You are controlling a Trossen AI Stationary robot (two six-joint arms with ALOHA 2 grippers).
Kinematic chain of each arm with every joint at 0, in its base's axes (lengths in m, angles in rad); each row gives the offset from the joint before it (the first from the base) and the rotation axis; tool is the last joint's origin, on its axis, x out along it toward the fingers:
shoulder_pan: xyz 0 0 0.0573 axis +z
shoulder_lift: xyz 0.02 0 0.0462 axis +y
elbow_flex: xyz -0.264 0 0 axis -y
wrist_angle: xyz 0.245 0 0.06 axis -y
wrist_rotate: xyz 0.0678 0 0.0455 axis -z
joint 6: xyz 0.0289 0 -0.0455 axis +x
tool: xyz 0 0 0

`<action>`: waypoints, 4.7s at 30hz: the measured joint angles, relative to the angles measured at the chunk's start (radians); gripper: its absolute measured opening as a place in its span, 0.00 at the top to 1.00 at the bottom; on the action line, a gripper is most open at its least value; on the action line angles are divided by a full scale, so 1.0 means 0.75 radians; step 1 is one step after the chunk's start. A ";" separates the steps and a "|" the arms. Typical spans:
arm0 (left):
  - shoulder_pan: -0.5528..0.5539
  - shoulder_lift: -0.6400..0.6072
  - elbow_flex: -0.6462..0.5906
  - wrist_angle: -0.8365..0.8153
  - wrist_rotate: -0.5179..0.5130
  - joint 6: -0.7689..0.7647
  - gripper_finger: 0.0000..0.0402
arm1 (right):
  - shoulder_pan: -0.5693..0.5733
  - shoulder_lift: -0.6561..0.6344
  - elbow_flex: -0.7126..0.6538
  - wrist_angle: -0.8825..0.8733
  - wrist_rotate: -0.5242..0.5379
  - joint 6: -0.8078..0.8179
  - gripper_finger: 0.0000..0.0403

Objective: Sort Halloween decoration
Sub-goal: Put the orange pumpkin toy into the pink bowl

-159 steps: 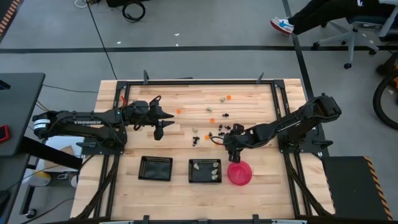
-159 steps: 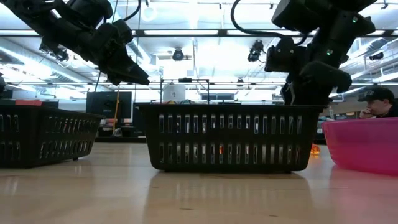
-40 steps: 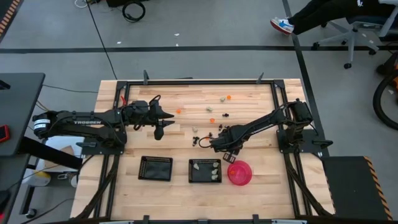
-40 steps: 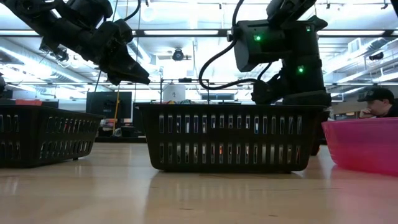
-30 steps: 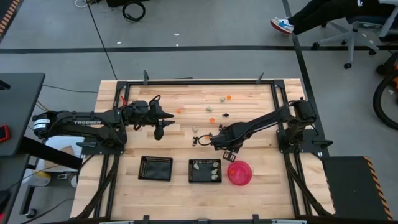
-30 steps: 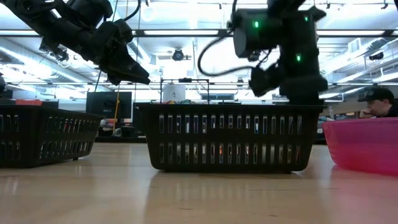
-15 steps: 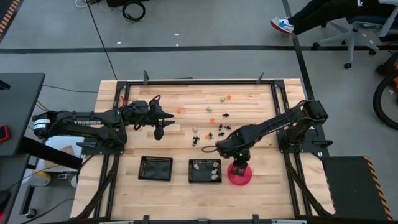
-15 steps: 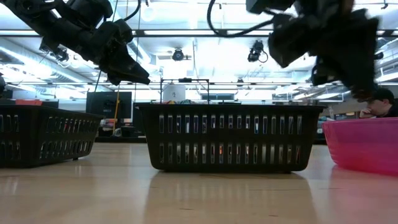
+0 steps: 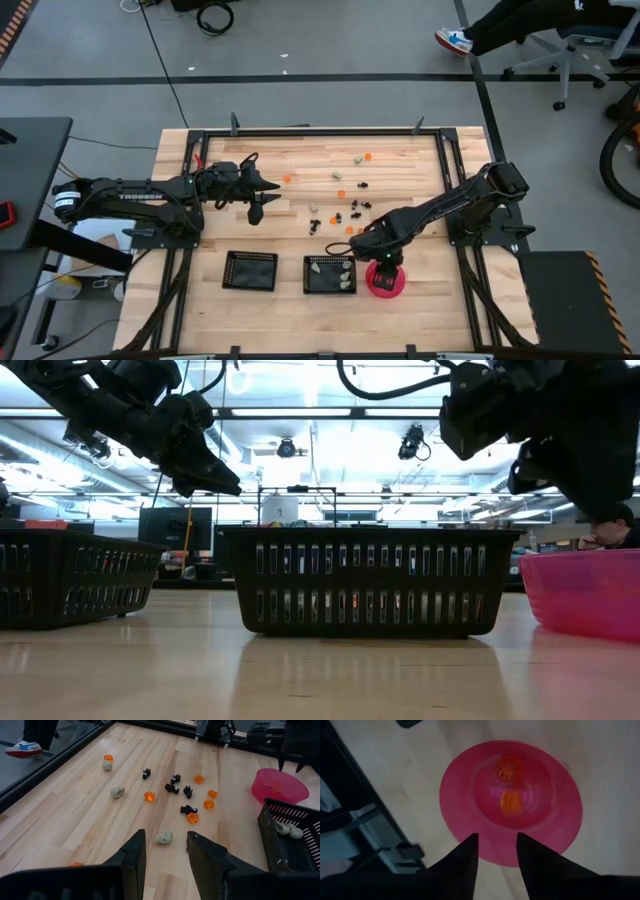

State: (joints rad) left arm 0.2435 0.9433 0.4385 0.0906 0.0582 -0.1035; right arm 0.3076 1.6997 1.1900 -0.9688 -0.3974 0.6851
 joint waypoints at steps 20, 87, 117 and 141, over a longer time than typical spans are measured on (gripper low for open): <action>0.000 0.000 0.000 0.001 0.000 0.001 0.71 | -0.235 0.000 -0.001 -0.143 0.721 -0.281 0.55; 0.000 0.000 0.000 -0.001 0.000 0.002 0.71 | -0.413 0.000 -0.012 0.013 0.029 -0.299 0.74; 0.000 0.000 0.000 0.004 0.000 0.002 0.71 | -0.208 -0.001 -0.011 0.013 0.039 -0.068 0.50; 0.000 0.000 0.000 -0.008 0.000 0.002 0.71 | -0.262 -0.002 -0.263 0.562 0.815 -0.329 0.40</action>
State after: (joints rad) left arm 0.2436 0.9432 0.4385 0.0846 0.0582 -0.1020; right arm 0.1112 1.6981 0.9925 -0.5469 0.2141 0.4381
